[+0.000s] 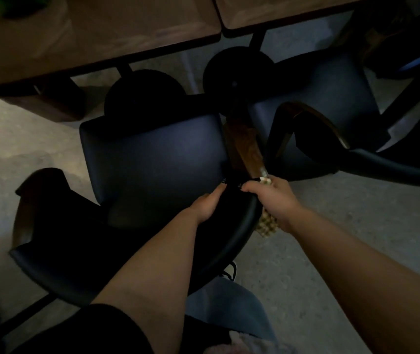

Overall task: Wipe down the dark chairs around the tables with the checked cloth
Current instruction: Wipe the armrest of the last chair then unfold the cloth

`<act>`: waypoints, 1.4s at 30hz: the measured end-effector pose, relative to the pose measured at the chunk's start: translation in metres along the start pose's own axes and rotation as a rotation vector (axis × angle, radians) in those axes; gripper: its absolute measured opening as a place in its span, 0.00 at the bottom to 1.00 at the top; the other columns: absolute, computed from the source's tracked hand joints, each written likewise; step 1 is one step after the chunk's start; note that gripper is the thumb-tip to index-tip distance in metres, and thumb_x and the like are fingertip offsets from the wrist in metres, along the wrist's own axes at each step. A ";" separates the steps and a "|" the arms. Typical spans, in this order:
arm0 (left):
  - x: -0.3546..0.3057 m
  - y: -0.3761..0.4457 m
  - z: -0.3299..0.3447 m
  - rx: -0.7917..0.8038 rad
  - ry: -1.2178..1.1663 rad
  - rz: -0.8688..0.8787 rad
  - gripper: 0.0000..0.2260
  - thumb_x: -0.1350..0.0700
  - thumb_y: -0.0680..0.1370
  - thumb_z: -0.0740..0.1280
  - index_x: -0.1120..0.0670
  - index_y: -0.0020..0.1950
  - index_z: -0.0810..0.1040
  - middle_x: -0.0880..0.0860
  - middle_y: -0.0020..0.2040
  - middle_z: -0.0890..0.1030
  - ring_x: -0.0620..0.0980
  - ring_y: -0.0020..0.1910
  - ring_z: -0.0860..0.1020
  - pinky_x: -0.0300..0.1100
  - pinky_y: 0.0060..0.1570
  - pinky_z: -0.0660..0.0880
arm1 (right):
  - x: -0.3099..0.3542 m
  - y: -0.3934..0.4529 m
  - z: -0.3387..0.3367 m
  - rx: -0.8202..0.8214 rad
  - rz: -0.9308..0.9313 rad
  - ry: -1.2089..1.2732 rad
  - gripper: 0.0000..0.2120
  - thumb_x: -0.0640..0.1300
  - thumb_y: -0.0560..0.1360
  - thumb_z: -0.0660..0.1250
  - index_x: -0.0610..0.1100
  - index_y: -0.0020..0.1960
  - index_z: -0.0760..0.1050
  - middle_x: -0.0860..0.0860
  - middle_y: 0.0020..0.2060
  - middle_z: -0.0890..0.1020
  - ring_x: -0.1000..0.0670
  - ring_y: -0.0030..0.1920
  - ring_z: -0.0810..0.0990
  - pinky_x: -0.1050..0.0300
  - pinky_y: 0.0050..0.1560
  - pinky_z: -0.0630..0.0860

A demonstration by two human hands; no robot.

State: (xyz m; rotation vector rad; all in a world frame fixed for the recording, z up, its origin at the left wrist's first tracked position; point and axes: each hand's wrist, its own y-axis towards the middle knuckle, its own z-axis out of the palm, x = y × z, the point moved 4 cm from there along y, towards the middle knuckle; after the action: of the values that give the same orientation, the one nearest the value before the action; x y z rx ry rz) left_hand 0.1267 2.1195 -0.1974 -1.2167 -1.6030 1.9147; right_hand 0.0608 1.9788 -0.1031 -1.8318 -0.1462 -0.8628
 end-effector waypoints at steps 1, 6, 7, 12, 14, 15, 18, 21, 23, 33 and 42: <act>-0.004 0.001 -0.004 -0.002 0.009 0.004 0.42 0.25 0.65 0.56 0.50 0.71 0.73 0.55 0.67 0.75 0.55 0.62 0.75 0.51 0.68 0.68 | 0.001 0.002 0.003 0.000 -0.002 0.011 0.09 0.40 0.69 0.72 0.44 0.49 0.80 0.48 0.41 0.84 0.49 0.42 0.83 0.61 0.38 0.76; -0.007 0.013 -0.015 0.006 0.020 -0.003 0.34 0.29 0.74 0.56 0.51 0.70 0.74 0.56 0.65 0.76 0.55 0.61 0.75 0.50 0.68 0.68 | 0.004 0.015 0.009 -0.019 -0.026 -0.026 0.10 0.43 0.67 0.74 0.45 0.48 0.81 0.48 0.42 0.85 0.48 0.45 0.83 0.54 0.47 0.80; -0.006 0.014 -0.016 0.009 0.019 -0.010 0.34 0.29 0.74 0.56 0.52 0.70 0.74 0.56 0.65 0.77 0.55 0.61 0.76 0.50 0.68 0.68 | 0.003 0.016 0.008 -0.012 -0.028 -0.044 0.12 0.44 0.67 0.74 0.46 0.49 0.81 0.48 0.43 0.85 0.48 0.46 0.84 0.53 0.49 0.80; -0.011 0.003 -0.019 -0.067 0.083 0.025 0.26 0.39 0.79 0.57 0.57 0.66 0.76 0.57 0.62 0.78 0.56 0.59 0.77 0.48 0.64 0.71 | 0.012 0.012 0.002 -0.033 -0.111 -0.337 0.22 0.61 0.66 0.72 0.49 0.54 0.79 0.52 0.48 0.83 0.51 0.51 0.80 0.55 0.53 0.76; -0.024 -0.009 -0.022 -0.177 0.129 0.122 0.16 0.49 0.81 0.61 0.58 0.60 0.79 0.58 0.59 0.80 0.56 0.57 0.78 0.47 0.61 0.73 | 0.026 0.002 -0.006 -0.114 -0.194 -0.499 0.23 0.61 0.74 0.64 0.47 0.61 0.73 0.49 0.52 0.80 0.48 0.54 0.77 0.56 0.51 0.72; -0.032 -0.018 -0.023 -0.230 0.126 0.173 0.13 0.53 0.80 0.63 0.57 0.60 0.79 0.57 0.58 0.80 0.55 0.57 0.78 0.46 0.60 0.74 | 0.033 -0.004 -0.011 -0.143 -0.220 -0.480 0.20 0.59 0.77 0.61 0.46 0.61 0.71 0.49 0.52 0.79 0.47 0.54 0.76 0.56 0.48 0.70; -0.063 -0.059 -0.017 -0.309 -0.015 0.326 0.13 0.58 0.78 0.65 0.53 0.62 0.78 0.53 0.57 0.81 0.48 0.52 0.79 0.39 0.54 0.74 | 0.055 -0.025 -0.033 -0.202 -0.267 -0.266 0.08 0.49 0.80 0.56 0.45 0.53 0.68 0.52 0.44 0.75 0.51 0.46 0.74 0.59 0.39 0.66; -0.098 -0.115 0.001 -0.216 -0.166 0.516 0.09 0.58 0.79 0.64 0.49 0.58 0.78 0.49 0.53 0.82 0.43 0.50 0.80 0.34 0.46 0.74 | 0.082 -0.057 -0.058 -0.237 -0.381 -0.173 0.03 0.42 0.79 0.58 0.44 0.48 0.70 0.54 0.39 0.73 0.57 0.40 0.72 0.64 0.38 0.67; -0.117 -0.157 0.016 -0.107 -0.253 0.640 0.08 0.58 0.81 0.63 0.47 0.55 0.78 0.48 0.52 0.83 0.45 0.53 0.81 0.37 0.50 0.75 | 0.099 -0.084 -0.071 -0.210 -0.471 -0.123 0.04 0.40 0.77 0.61 0.46 0.45 0.72 0.54 0.39 0.76 0.57 0.41 0.74 0.64 0.41 0.69; -0.148 -0.333 0.061 -0.176 -0.225 1.228 0.04 0.63 0.75 0.71 0.57 0.47 0.81 0.54 0.43 0.85 0.47 0.43 0.82 0.40 0.46 0.80 | 0.164 -0.234 -0.116 -0.088 -0.856 -0.004 0.04 0.38 0.75 0.68 0.45 0.47 0.80 0.51 0.38 0.85 0.55 0.40 0.83 0.62 0.41 0.79; -0.174 -0.432 0.051 -0.288 -0.156 1.600 0.10 0.59 0.71 0.73 0.46 0.48 0.83 0.44 0.42 0.86 0.42 0.44 0.83 0.34 0.45 0.78 | 0.219 -0.330 -0.145 -0.300 -1.106 -0.086 0.04 0.41 0.73 0.72 0.48 0.44 0.84 0.52 0.38 0.85 0.53 0.43 0.84 0.57 0.46 0.81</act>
State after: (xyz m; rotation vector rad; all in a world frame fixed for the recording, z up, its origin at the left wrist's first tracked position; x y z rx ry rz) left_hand 0.0795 2.0857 0.2675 -3.1026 -0.8292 2.5266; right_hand -0.0067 1.9357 0.3111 -2.0219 -1.2191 -1.6059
